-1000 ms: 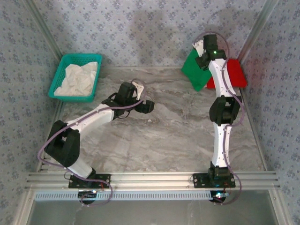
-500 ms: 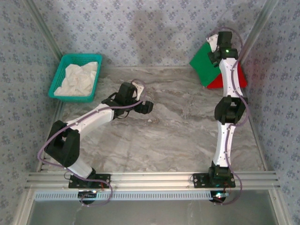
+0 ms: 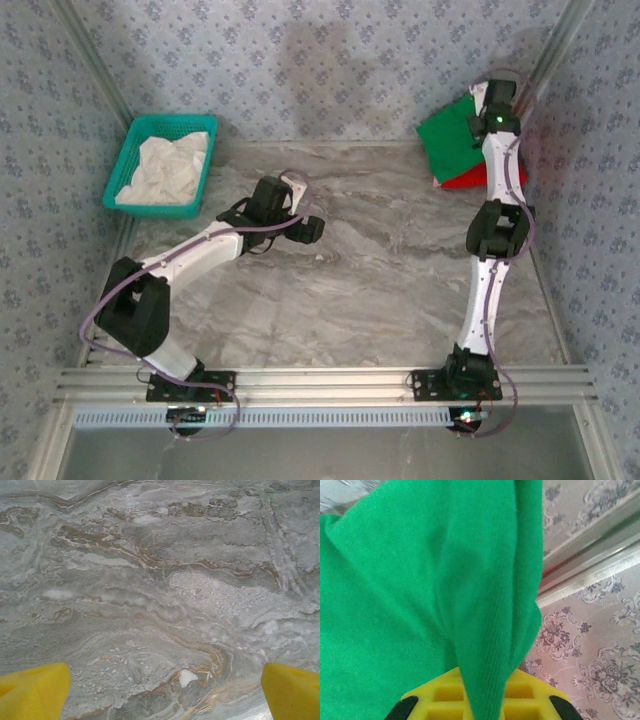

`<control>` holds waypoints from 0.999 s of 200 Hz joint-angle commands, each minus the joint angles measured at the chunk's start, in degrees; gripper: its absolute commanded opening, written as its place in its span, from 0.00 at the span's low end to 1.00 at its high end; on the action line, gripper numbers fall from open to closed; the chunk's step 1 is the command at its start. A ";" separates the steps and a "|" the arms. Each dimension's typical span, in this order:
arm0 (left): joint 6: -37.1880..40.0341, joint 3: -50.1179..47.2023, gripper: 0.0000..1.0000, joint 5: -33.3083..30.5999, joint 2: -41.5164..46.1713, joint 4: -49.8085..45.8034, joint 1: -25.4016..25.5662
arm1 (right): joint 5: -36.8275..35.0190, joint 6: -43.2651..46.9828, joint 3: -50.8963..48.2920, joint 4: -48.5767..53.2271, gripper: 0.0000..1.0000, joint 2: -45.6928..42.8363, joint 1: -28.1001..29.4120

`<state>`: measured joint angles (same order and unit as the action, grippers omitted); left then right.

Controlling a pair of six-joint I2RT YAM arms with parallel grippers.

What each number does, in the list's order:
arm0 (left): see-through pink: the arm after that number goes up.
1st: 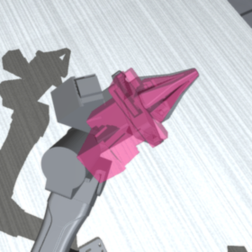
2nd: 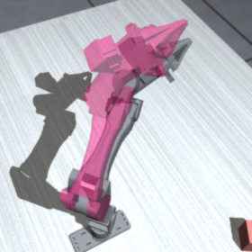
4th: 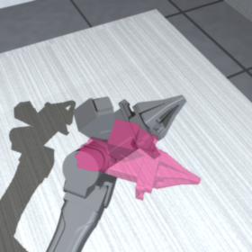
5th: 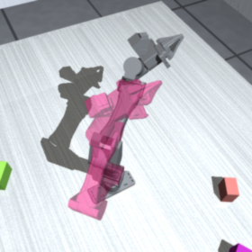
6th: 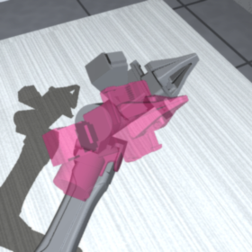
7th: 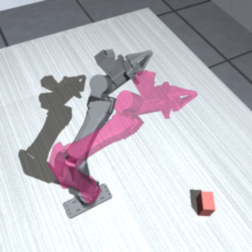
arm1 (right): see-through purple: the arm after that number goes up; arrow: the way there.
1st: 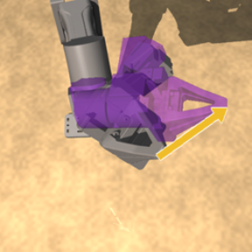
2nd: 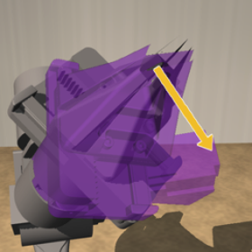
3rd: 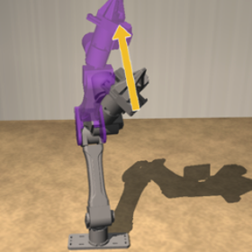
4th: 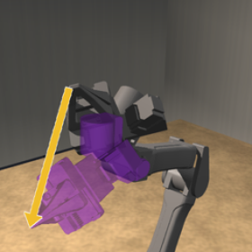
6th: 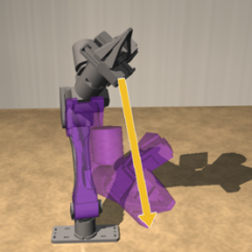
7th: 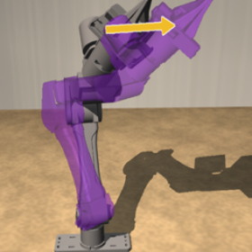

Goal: Fold and stack the t-shirts

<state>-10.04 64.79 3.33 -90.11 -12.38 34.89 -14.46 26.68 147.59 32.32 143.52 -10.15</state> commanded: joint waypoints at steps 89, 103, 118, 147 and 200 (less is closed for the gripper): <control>-4.04 -9.81 0.98 -14.18 15.48 6.11 -5.37 | -26.72 -6.28 -6.42 -14.95 0.99 -2.77 -3.16; -6.18 -13.26 0.98 -15.70 18.96 9.30 -7.90 | -26.14 -9.55 -15.81 -19.50 1.00 -9.16 -2.86; -6.87 -17.00 0.98 -19.55 22.26 12.35 -9.18 | -24.36 -12.68 -27.88 -26.79 1.00 -16.63 -2.53; -6.75 -22.82 0.98 -29.79 27.23 14.81 -10.45 | -23.62 -13.41 -51.04 -45.21 1.00 -29.74 -0.23; 0.42 -36.76 0.98 -34.10 37.90 25.25 -18.09 | -21.92 -17.74 -80.87 -51.65 1.00 -51.38 7.07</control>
<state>-14.24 33.52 -26.87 -57.52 4.25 18.98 -37.52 12.88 78.00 -13.06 101.43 -6.46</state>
